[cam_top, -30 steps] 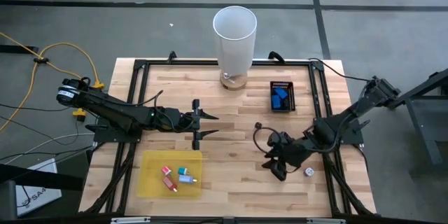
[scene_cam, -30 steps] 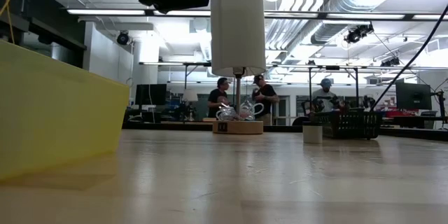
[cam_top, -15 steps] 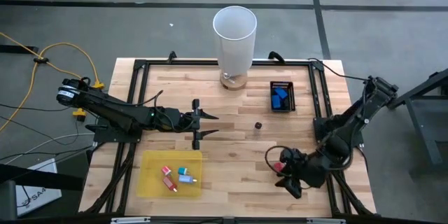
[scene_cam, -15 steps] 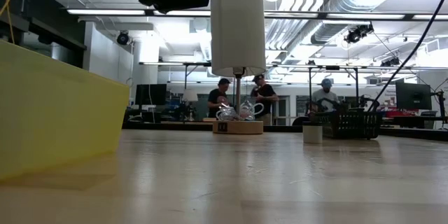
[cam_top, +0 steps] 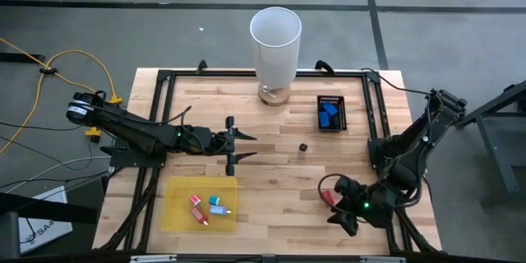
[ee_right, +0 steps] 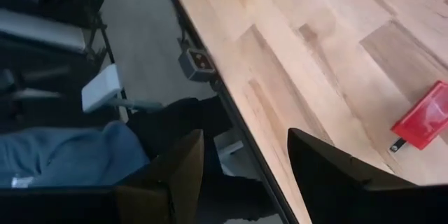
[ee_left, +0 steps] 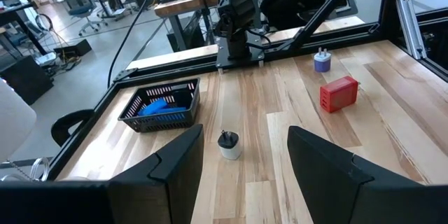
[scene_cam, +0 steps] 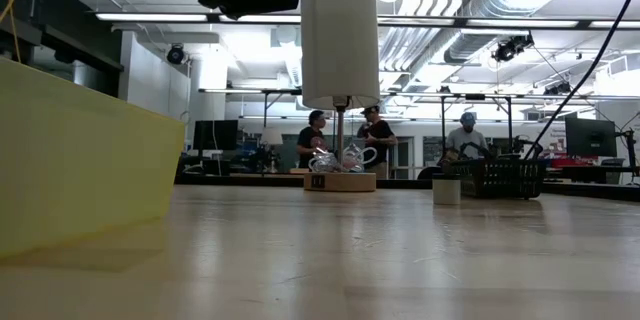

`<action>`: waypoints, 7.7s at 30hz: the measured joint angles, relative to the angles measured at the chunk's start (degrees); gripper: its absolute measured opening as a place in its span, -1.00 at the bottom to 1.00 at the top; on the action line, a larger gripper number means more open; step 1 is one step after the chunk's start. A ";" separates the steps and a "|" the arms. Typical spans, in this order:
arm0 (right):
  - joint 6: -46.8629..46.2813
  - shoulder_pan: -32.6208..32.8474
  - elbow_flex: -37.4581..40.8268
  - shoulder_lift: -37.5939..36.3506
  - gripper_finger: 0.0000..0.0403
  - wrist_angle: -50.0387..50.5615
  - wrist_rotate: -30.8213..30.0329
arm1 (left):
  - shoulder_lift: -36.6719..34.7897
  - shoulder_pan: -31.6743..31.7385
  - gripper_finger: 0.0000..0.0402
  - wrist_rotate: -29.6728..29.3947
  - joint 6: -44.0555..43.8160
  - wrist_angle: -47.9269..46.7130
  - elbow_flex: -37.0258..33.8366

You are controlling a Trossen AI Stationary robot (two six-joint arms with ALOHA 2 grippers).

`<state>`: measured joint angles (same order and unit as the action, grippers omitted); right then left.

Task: Pick & Place Office items
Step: Put the red charger adapter into the yellow bin

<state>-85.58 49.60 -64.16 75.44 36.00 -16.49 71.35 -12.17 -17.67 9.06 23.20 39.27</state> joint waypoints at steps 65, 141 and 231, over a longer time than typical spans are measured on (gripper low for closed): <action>-23.70 -11.36 0.04 1.92 -0.03 33.61 21.05 | 0.00 -0.01 -0.01 0.00 0.00 0.01 0.00; -17.18 -13.61 -0.02 18.85 -0.03 16.88 15.63 | 0.00 -0.01 -0.01 0.28 -0.01 0.01 0.00; -15.90 -10.55 0.04 4.67 -0.44 20.01 4.31 | 0.00 -0.02 -0.01 0.15 0.00 0.00 -0.02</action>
<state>-101.47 39.05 -64.12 80.11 56.01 -12.18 71.35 -12.19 -17.52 9.06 23.20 39.24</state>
